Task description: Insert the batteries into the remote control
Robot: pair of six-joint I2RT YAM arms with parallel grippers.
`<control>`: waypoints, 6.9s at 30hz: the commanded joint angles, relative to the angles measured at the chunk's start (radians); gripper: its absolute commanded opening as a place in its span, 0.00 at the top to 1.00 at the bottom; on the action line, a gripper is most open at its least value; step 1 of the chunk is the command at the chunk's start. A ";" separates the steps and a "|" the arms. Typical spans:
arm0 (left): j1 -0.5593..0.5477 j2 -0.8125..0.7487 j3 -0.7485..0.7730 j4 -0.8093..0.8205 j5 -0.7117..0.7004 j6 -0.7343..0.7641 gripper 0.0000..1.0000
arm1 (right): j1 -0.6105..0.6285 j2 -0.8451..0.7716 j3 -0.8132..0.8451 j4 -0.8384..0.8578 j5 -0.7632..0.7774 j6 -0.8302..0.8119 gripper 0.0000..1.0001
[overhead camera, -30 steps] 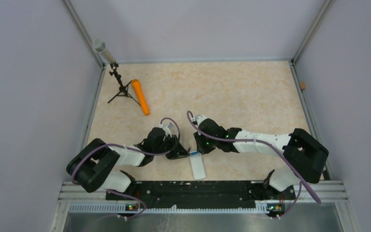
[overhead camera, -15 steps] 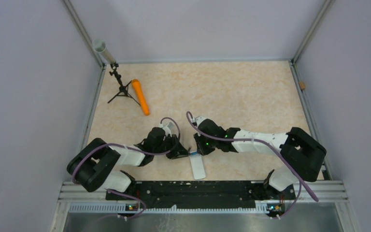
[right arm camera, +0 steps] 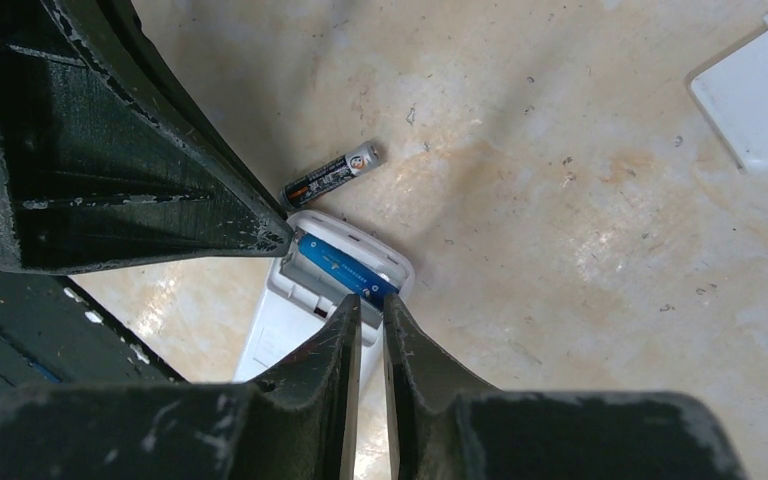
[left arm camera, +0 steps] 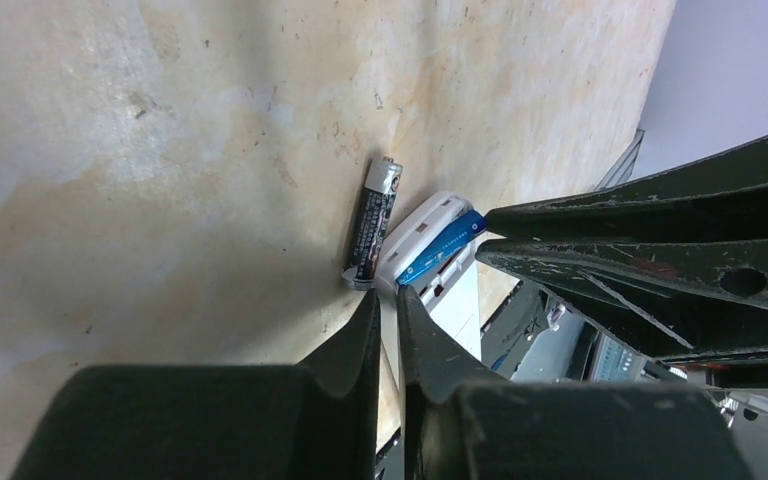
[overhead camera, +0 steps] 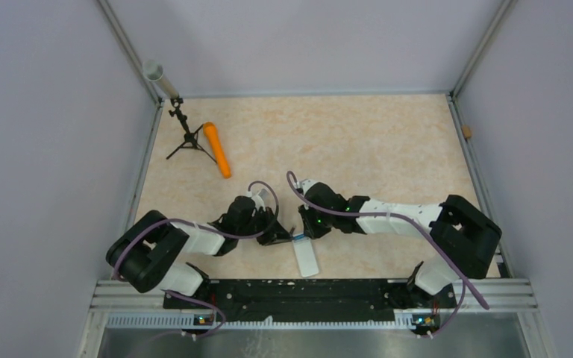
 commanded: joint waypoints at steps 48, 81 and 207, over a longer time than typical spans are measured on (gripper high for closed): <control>0.008 0.032 0.019 0.071 0.026 0.012 0.96 | 0.118 0.277 0.221 -0.237 0.153 -0.028 1.00; 0.012 -0.246 0.048 -0.261 -0.005 0.114 0.61 | 0.118 -0.132 0.024 -0.246 0.244 0.053 1.00; -0.359 0.022 0.362 -0.774 -0.353 0.242 0.99 | 0.016 -0.174 -0.243 0.064 -0.062 0.087 1.00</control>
